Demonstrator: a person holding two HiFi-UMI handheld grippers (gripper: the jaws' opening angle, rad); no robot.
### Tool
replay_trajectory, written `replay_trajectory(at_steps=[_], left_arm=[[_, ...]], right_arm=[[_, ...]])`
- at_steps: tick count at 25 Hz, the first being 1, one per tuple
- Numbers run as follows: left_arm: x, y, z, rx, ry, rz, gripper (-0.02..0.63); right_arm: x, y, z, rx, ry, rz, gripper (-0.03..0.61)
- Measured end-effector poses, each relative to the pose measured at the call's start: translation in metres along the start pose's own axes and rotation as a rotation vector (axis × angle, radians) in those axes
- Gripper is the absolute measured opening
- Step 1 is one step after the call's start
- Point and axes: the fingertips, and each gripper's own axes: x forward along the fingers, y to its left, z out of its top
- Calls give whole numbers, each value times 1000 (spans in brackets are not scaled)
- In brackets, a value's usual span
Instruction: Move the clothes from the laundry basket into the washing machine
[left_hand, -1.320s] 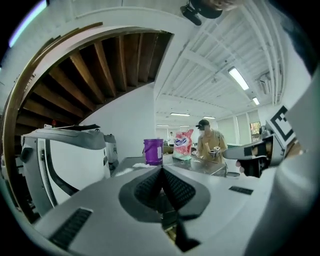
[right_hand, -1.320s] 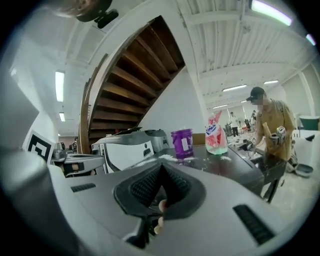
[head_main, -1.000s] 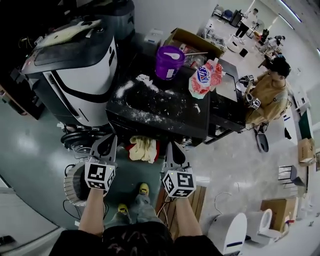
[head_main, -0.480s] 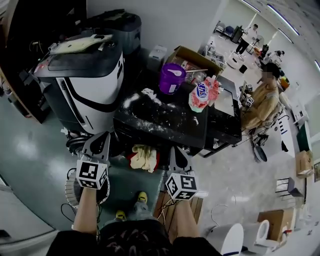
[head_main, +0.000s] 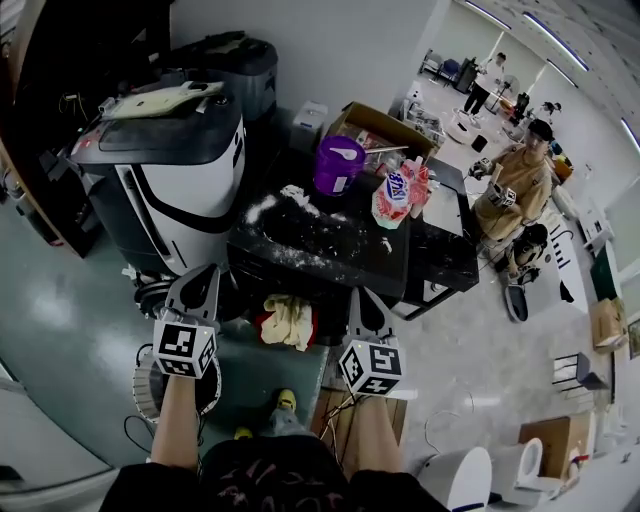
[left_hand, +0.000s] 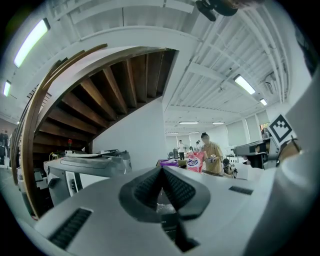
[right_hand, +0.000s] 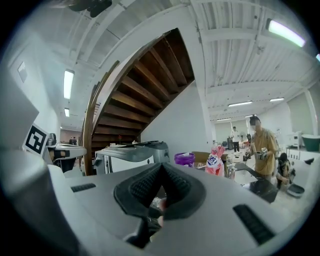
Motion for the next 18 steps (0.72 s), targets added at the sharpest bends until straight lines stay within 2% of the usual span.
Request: replay_trajectory(at_steps=[18], left_arm=[[0, 2, 14, 21, -32, -28, 11]], right_arm=[[-12, -11, 15, -15, -31, -46, 2]])
